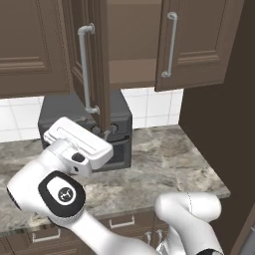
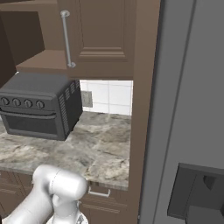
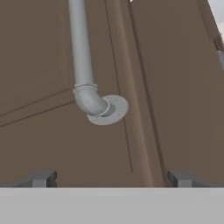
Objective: Open the cabinet and move the ladle to the pot. Then close the cabinet.
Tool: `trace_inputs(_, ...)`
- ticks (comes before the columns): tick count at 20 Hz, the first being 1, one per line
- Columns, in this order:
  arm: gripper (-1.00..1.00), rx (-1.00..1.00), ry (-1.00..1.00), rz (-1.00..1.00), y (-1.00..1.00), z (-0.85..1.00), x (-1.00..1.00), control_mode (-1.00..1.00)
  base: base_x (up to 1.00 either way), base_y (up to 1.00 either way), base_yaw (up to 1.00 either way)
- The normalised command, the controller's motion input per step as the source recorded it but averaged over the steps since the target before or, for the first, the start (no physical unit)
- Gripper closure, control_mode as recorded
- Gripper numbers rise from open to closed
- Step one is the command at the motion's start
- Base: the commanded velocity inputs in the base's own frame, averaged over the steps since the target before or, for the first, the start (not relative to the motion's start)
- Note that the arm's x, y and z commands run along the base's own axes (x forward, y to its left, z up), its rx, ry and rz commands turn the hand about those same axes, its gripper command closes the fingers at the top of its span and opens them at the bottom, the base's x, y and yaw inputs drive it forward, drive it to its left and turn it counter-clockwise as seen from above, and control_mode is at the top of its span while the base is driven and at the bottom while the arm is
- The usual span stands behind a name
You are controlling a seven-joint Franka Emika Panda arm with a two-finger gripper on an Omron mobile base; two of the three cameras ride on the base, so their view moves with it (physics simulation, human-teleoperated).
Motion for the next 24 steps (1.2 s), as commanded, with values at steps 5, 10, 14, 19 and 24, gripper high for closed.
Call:
trace_inputs(5,-1.00,0.00,0.00,-0.07,-0.06,0.00,0.00,-1.00,0.00,0.00,0.00)
trace_inputs(10,-1.00,0.00,-0.01,-0.02,-0.28,0.02,-0.12,-1.00,0.00,0.00,0.00)
trace_inputs(14,-1.00,0.00,0.00,0.00,-0.44,0.03,-0.30,-1.00,0.00,0.00,0.00)
trace_inputs(19,-1.00,0.00,0.00,0.00,-0.56,0.05,-0.16,-1.00,0.00,0.00,0.00)
trace_inputs(24,-1.00,0.00,0.00,0.01,-0.53,0.01,0.16,-1.00,0.00,0.00,0.00)
